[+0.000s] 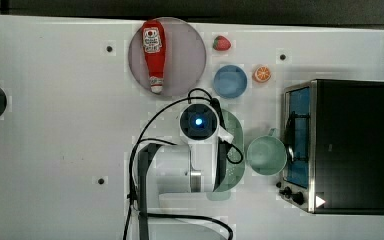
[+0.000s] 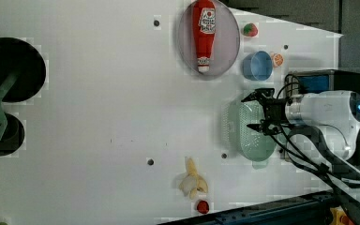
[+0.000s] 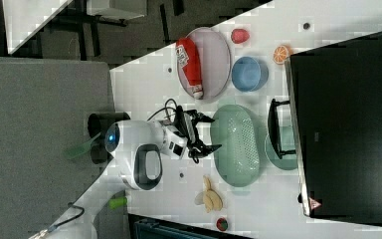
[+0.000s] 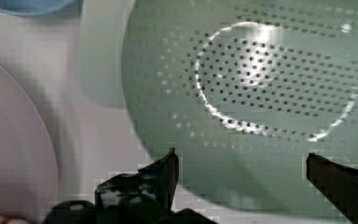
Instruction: Drag strainer right to left.
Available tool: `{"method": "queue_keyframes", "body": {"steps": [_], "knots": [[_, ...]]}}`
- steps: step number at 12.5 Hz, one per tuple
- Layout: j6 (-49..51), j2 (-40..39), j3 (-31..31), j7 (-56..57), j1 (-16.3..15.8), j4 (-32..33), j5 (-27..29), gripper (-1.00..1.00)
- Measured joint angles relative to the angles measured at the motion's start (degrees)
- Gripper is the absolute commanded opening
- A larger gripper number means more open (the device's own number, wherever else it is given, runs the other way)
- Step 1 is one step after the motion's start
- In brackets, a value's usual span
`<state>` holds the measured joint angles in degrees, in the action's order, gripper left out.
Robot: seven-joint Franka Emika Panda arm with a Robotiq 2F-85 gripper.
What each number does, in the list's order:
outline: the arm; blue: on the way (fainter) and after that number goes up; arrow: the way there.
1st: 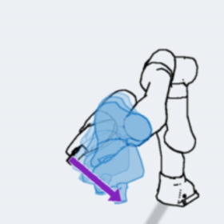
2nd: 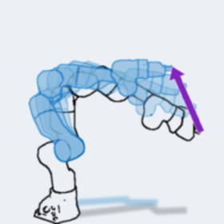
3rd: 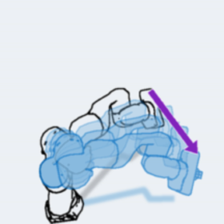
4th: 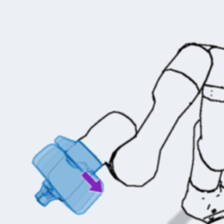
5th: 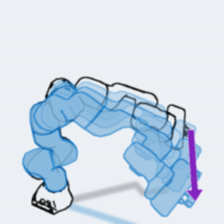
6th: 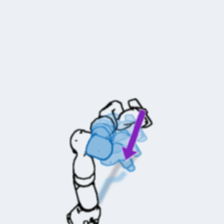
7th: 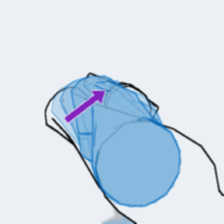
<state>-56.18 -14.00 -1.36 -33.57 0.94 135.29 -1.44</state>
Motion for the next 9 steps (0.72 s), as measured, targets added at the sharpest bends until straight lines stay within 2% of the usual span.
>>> {"method": "queue_keyframes", "body": {"steps": [5, 9], "knots": [[-10.1, -7.3, -1.3, -6.6, -0.1, 0.6, 0.2, 1.0], [-9.5, -7.2, -4.6, -11.7, -0.6, 2.2, -0.1, 1.0]]}}
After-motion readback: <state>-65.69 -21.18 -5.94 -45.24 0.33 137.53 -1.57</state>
